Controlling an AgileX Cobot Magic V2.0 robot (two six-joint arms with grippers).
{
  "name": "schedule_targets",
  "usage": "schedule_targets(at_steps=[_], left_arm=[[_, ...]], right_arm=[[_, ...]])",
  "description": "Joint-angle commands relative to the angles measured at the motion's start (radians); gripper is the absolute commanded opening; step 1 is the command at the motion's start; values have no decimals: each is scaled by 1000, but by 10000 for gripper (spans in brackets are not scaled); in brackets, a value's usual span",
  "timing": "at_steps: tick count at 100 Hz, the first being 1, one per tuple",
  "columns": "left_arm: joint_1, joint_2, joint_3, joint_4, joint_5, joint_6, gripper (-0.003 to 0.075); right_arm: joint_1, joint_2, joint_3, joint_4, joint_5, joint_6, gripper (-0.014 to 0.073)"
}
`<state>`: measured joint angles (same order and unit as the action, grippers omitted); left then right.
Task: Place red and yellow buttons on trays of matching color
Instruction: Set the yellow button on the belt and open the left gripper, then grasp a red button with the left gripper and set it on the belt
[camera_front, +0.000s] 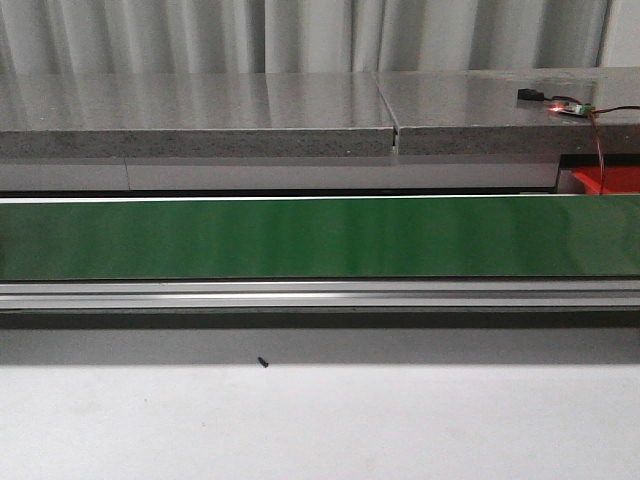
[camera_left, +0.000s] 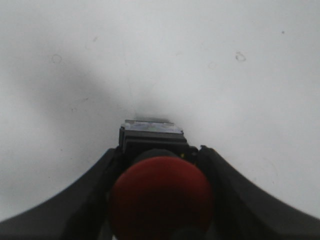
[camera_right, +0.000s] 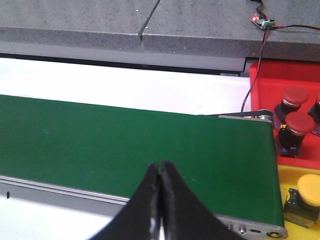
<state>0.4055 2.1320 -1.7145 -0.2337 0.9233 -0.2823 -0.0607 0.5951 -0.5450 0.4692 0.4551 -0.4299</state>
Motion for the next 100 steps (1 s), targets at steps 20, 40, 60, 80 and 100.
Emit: schedule_targets(at_steps=[20,40,60,80,100], left_arm=[[6,-207,-30,70,17,68,262],[4,-320,11,76,36,126,261],[4,-491,177,62,6,186,261],[2,-618,290,52,-10,196,261],[-19,-617,292,22,44,223,262]], right_arm=[[2,-3,-27,19,-55,-8,-67],[2,-3,-27,19,-55,-8,-67],[2,-3,-27,19,-55,-8,-67],[2,-3,-27,19,-55,-8,-67],[2,-3,-27,19,-51,-8,-67]])
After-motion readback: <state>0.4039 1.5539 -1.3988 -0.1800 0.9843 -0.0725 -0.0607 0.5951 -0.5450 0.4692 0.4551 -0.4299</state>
